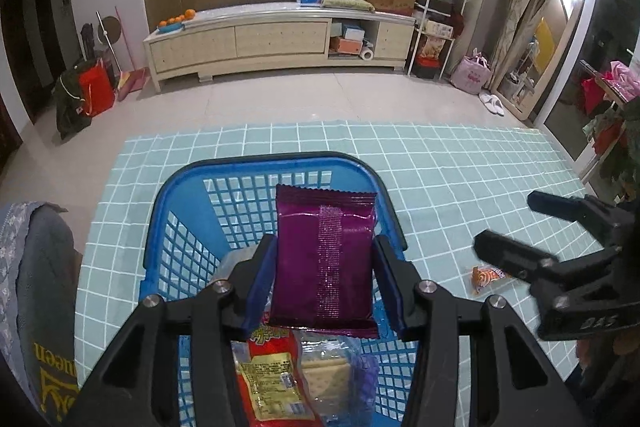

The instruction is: Organize snacks

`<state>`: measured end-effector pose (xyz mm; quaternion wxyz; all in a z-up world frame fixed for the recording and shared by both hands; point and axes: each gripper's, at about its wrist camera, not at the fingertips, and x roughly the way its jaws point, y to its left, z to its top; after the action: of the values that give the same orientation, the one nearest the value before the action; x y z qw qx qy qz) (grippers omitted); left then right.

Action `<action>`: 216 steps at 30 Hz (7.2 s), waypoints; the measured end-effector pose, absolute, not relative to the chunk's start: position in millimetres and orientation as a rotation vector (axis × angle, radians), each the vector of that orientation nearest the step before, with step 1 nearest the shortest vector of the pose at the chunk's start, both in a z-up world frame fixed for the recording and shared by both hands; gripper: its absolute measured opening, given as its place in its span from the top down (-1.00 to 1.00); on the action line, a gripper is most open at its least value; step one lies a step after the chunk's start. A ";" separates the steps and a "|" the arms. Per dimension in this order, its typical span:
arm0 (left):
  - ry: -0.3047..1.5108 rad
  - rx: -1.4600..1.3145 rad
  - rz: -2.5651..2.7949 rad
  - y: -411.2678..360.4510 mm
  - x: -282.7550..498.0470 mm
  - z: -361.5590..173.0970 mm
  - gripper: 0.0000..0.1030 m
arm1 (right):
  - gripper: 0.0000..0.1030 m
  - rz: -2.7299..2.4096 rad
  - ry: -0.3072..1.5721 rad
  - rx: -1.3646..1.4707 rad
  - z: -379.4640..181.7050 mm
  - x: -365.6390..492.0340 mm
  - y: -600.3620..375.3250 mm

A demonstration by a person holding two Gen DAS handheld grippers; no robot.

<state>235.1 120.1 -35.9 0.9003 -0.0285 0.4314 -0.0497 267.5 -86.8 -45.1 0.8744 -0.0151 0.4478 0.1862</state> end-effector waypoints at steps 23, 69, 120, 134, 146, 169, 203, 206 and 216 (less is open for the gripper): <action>0.825 0.016 -0.146 78.2 171.9 3.0 -0.54 | -0.99 0.405 0.906 0.000 -8.4 221.5 -127.4; 0.855 0.063 -0.184 -77.1 134.3 -73.0 -1.00 | -0.99 0.469 0.886 -0.222 -80.5 180.7 -263.7; 0.928 0.103 -0.110 -64.2 174.1 -120.5 -1.00 | 0.62 0.793 0.968 -0.495 -152.2 210.5 -214.7; 0.802 0.108 -0.198 -75.2 144.0 -59.6 -1.00 | 0.62 0.689 0.894 -0.335 -70.1 172.3 -228.9; 0.723 0.123 -0.202 -40.9 130.5 -10.3 -1.00 | 0.62 0.649 0.819 -0.316 -16.4 145.2 -203.6; 0.692 -0.004 -0.059 106.9 106.0 24.7 -1.00 | 0.62 0.720 0.796 -0.292 17.2 146.1 -67.2; 0.806 -0.085 0.057 195.7 176.9 -31.8 -1.00 | -0.63 0.594 0.899 -0.472 -55.1 250.0 23.8; 0.764 -0.093 0.040 188.5 166.7 -32.2 -1.00 | -0.63 0.597 0.881 -0.387 -50.1 243.3 6.0; 0.684 -0.110 0.013 149.1 126.0 -24.8 -1.00 | -0.91 0.571 0.796 -0.239 -35.5 197.2 -41.4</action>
<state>126.0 149.1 -24.8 0.9406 -0.0539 0.3351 0.0062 197.2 -41.4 -35.5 0.8756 -0.1143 0.3815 0.2734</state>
